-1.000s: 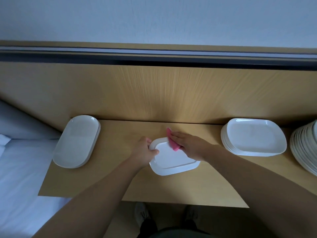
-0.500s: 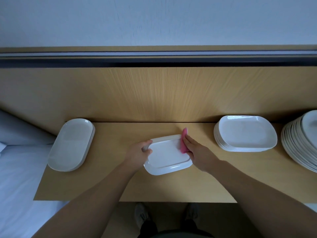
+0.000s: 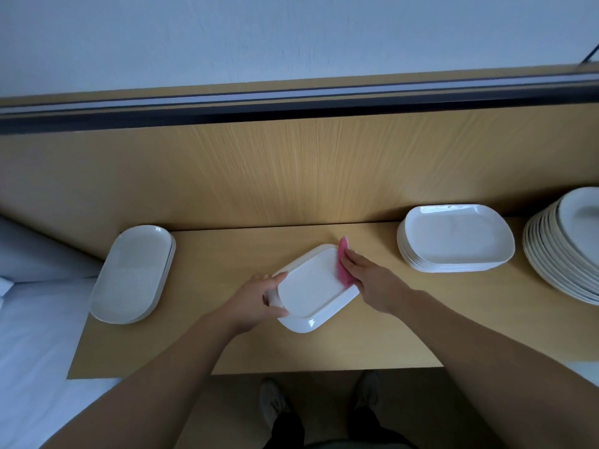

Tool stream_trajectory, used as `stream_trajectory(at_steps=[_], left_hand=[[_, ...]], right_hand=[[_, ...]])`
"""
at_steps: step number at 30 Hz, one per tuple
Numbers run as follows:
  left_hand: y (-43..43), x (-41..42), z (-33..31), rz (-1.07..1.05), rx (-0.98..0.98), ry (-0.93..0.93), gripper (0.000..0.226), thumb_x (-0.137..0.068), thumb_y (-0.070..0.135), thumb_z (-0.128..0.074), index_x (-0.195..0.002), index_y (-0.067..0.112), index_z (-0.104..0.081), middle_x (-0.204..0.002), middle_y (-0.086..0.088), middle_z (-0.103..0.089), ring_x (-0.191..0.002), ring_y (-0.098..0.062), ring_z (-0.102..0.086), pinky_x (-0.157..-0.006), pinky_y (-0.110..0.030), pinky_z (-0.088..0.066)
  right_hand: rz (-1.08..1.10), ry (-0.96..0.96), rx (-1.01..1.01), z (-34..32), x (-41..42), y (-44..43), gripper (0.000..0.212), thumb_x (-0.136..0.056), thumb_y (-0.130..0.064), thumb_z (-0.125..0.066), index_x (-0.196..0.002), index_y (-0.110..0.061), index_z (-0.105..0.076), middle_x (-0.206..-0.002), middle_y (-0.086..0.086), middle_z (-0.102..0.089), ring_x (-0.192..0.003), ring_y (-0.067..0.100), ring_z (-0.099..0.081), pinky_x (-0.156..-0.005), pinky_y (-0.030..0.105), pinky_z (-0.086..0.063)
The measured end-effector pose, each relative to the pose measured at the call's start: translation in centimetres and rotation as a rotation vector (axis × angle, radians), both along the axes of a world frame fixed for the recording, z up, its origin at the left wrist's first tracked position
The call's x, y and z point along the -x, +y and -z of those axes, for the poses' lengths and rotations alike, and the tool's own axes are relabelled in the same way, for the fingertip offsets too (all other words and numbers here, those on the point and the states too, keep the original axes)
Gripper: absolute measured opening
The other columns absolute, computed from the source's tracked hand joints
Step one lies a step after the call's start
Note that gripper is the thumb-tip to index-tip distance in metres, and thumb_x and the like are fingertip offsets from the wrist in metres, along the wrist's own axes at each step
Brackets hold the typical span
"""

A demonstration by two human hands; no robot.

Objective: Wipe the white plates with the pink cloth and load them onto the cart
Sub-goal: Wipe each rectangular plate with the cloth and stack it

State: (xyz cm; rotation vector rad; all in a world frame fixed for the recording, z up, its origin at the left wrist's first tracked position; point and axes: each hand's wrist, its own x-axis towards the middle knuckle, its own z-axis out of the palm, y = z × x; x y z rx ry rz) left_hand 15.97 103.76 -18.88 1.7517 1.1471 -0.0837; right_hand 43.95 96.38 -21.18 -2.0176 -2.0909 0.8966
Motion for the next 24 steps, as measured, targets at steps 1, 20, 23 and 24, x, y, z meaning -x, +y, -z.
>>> stream_trajectory(at_steps=[1, 20, 23, 24], left_hand=[[0.0, 0.1, 0.1, -0.003, -0.002, 0.002, 0.077, -0.081, 0.025, -0.073, -0.147, 0.032, -0.034, -0.117, 0.005, -0.044, -0.104, -0.007, -0.05, -0.09, -0.023, -0.044], [-3.1, -1.0, 2.2, -0.217, -0.051, -0.006, 0.076, -0.069, 0.029, -0.083, -0.138, 0.025, -0.049, -0.121, 0.007, -0.056, -0.112, -0.015, -0.052, -0.096, -0.036, -0.052], [-3.1, -1.4, 2.4, -0.262, -0.052, 0.01, 0.081, -0.069, 0.028, -0.084, -0.141, 0.025, -0.046, -0.126, 0.004, -0.054, -0.115, -0.018, -0.05, -0.095, -0.034, -0.051], [-3.1, -1.6, 2.5, -0.265, -0.061, 0.013, 0.082, -0.07, 0.027, -0.083, -0.142, 0.025, -0.045, -0.128, 0.002, -0.053, -0.115, -0.018, -0.05, -0.095, -0.033, -0.05]], right_hand=[[-0.008, 0.002, -0.001, 0.0, 0.1, 0.2, 0.068, -0.101, -0.011, -0.037, -0.153, -0.021, 0.005, -0.16, -0.013, 0.008, -0.148, 0.012, -0.01, -0.109, 0.014, -0.013], [0.495, 0.242, -0.064, 1.4, 6.8, -5.0, 0.061, -0.1, -0.005, -0.038, -0.154, -0.013, -0.01, -0.161, -0.001, -0.006, -0.149, 0.019, -0.004, -0.12, 0.028, -0.012], [0.413, 0.244, -0.143, 1.9, 8.3, -5.8, 0.06, -0.101, -0.007, -0.038, -0.154, -0.012, -0.01, -0.158, -0.007, 0.003, -0.147, 0.013, 0.003, -0.115, 0.018, -0.001], [0.373, 0.217, -0.158, 2.0, 8.8, -6.1, 0.06, -0.101, -0.007, -0.04, -0.153, -0.009, -0.01, -0.154, -0.008, 0.007, -0.143, 0.011, 0.007, -0.114, 0.016, 0.002]])
